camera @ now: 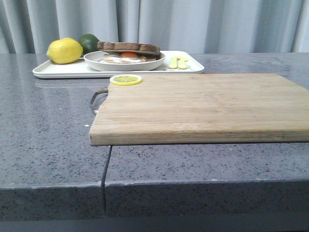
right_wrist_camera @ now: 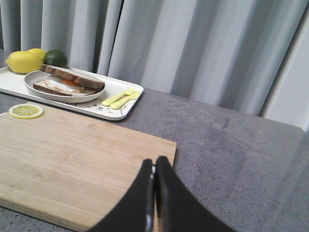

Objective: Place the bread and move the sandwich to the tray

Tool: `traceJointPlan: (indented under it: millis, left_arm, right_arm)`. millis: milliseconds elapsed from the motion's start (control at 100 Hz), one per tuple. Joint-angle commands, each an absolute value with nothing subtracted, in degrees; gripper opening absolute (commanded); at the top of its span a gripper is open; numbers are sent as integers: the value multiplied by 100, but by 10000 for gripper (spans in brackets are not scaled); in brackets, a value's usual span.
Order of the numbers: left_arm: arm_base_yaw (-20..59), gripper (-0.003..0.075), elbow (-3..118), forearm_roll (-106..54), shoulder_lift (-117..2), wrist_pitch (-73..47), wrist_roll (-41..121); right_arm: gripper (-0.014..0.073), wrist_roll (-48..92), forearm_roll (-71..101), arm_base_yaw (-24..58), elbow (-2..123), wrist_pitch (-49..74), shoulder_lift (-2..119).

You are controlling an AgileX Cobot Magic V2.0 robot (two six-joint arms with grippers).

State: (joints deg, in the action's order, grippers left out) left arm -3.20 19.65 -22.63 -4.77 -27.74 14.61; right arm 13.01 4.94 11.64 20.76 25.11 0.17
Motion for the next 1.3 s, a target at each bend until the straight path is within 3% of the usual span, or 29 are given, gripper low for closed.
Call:
traceJointPlan:
  millis: [0, 140, 370, 900, 1290]
  left_arm:
    - [-276, -19, 2043, -2121, -535, -2171, 1489]
    - [-276, -19, 1672, -1402, -341, -1941, 1298]
    - [-276, -19, 808, 537, 217, -1364, -627]
    - [53, -19, -100, 582, 215, -522, -637]
    - [53, -19, -101, 516, 215, -560, -637]
  right_arm:
    - [-116, 1308, 438, 1141, 2195, 2059, 93]
    - [-116, 1308, 438, 1141, 2195, 2059, 93]
    - [-116, 1308, 438, 1141, 2195, 2059, 93]
    - [-116, 1308, 438, 1141, 2195, 2059, 93]
    - [-116, 1308, 438, 1141, 2195, 2059, 93]
